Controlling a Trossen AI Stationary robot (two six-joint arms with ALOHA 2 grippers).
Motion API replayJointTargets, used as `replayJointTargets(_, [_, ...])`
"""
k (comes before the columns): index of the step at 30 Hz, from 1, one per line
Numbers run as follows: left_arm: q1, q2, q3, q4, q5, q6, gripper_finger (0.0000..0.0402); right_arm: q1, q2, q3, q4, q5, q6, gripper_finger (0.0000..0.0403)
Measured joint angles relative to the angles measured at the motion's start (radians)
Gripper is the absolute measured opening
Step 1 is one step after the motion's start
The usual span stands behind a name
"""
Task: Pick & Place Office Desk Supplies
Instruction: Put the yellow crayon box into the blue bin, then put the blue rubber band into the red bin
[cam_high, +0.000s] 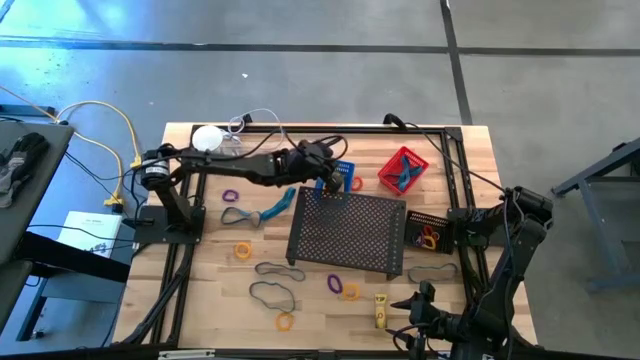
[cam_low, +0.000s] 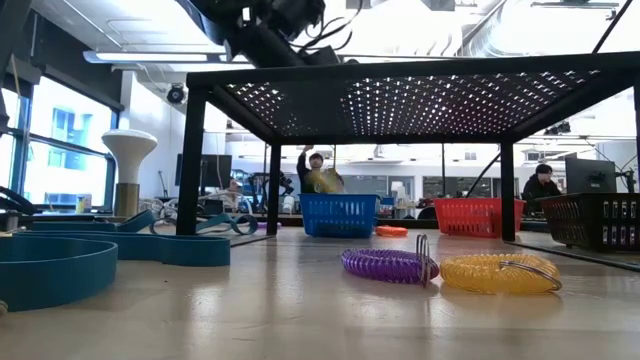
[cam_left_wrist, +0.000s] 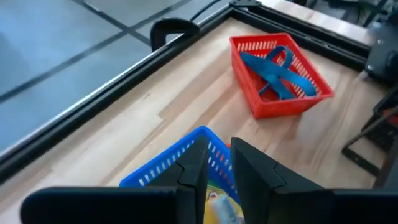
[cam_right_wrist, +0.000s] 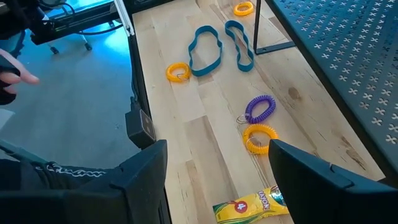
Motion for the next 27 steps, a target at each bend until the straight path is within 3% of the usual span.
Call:
replayJointTargets(8, [-0.019,-0.017,0.0,0.127,-0.02,0.015,0.0066,0.0,0.0,0.0,0.0,0.0,0.0,0.0267])
replayJointTargets(12, [-0.054,-0.1,0.0,0.117,-0.014,0.133,0.0066,0.0,0.0,0.0,0.001,0.001,-0.001,0.0267])
replayJointTargets(18, [-0.139,-0.314,0.0,-0.161,-0.011,0.225,0.0065,0.0,0.0,0.0,0.003,0.002,-0.046,0.0268])
replayJointTargets(22, [-0.21,-0.464,0.0,-0.42,-0.007,0.16,0.0065,0.0,0.0,0.0,0.02,0.01,-0.124,0.0266])
replayJointTargets(24, [-0.244,-0.526,0.0,-0.56,0.035,0.094,0.0065,0.0,0.0,0.0,0.035,0.01,-0.165,0.0266])
replayJointTargets(27, [-0.289,-0.59,0.0,-0.755,0.181,0.028,0.0065,-0.007,0.0,0.0,0.063,0.009,-0.23,0.0268])
